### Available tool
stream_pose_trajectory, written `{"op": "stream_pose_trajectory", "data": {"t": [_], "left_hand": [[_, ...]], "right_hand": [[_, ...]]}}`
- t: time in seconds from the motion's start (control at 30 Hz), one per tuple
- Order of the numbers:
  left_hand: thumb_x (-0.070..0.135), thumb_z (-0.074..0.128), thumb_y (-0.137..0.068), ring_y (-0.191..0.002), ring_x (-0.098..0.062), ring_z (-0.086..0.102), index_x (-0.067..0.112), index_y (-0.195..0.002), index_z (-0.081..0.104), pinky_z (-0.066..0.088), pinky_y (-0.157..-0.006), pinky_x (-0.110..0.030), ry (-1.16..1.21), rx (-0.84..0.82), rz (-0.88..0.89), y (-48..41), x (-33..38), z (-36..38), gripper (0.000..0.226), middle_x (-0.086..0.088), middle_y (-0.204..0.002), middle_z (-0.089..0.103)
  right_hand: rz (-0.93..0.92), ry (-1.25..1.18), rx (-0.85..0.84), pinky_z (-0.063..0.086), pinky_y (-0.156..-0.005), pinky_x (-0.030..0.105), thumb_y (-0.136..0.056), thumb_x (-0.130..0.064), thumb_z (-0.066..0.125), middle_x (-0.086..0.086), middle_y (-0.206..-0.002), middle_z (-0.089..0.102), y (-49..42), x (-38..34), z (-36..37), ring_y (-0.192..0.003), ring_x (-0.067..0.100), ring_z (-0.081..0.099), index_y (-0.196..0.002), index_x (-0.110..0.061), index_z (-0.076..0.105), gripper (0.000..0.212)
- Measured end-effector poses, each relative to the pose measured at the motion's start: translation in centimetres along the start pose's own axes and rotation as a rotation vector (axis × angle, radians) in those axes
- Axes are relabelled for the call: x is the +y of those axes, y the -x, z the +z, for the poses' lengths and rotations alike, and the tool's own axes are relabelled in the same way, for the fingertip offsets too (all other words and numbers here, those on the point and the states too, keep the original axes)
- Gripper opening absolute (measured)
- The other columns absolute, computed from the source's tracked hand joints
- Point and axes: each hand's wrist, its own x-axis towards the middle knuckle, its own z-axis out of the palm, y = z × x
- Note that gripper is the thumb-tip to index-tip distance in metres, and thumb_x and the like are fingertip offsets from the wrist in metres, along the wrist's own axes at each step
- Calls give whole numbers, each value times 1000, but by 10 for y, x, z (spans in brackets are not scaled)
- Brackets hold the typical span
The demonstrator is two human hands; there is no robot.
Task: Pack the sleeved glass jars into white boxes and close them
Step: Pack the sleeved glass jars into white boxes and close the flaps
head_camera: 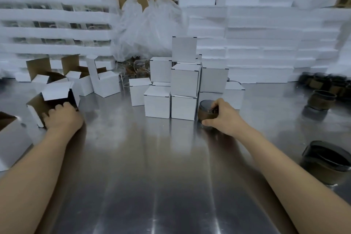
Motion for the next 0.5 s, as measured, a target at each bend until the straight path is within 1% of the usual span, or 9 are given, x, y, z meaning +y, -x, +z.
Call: {"op": "stream_pose_trajectory", "data": {"t": [0.07, 0.13, 0.23, 0.3, 0.37, 0.4, 0.47, 0.5], "left_hand": [[29, 40, -100, -123, -43, 36, -1, -124, 51, 30, -106, -48, -52, -41, 17, 3, 4, -4, 40, -25, -133, 41], [39, 39, -100, -124, -40, 33, -1, -126, 53, 32, -103, -46, -81, -94, 27, 8, 14, -8, 50, -25, -135, 37], [41, 36, -101, -128, -40, 28, 0, -133, 47, 32, -104, -44, -101, -152, 19, 18, 31, -9, 54, -27, -141, 31], [41, 35, -101, -130, -39, 27, 0, -136, 42, 32, -104, -41, -115, -158, 24, 25, 40, -9, 54, -28, -142, 29], [40, 38, -101, -129, -41, 30, -1, -134, 39, 34, -102, -43, -97, -140, 54, 30, 45, -9, 52, -28, -141, 33], [38, 40, -101, -127, -42, 34, -2, -133, 40, 36, -101, -44, -85, -132, 81, 32, 46, -9, 51, -29, -139, 36], [28, 45, -100, -120, -43, 46, -4, -126, 44, 42, -94, -46, -65, -109, 135, 34, 47, -11, 41, -28, -132, 47], [20, 47, -99, -114, -43, 52, -4, -121, 48, 45, -88, -45, -66, -75, 167, 35, 48, -13, 32, -27, -126, 53]], "right_hand": [[-17, -8, 6, 36, -75, 27, -71, -22, 83, 3, -111, 50, 1, -1, -2, -96, 21, 48, -116, -13, 40, 63], [-29, -1, -27, 35, -78, 26, -71, -22, 83, 2, -114, 49, 1, -2, -5, -100, 21, 48, -127, -13, 35, 74], [-28, -32, -117, 37, -80, 25, -71, -13, 81, 3, -120, 48, 0, 0, -9, -103, 22, 50, -132, -14, 33, 77], [-40, -34, -130, 39, -75, 24, -71, -10, 80, 3, -117, 51, 0, 2, -11, -96, 18, 52, -129, -14, 39, 71], [-56, -21, -117, 37, -62, 19, -70, -11, 81, -1, -108, 51, 0, 3, -12, -78, 10, 49, -120, -16, 44, 62], [-59, -22, -108, 35, -58, 18, -68, -12, 83, -2, -106, 52, 0, 3, -13, -73, 7, 47, -116, -16, 46, 60], [-63, -41, -97, 36, -61, 16, -65, -17, 86, -3, -107, 54, 0, 4, -15, -76, 8, 48, -111, -18, 48, 59], [-61, -58, -92, 37, -64, 16, -65, -19, 86, -4, -108, 54, 0, 4, -15, -80, 10, 50, -110, -20, 49, 59]]}}
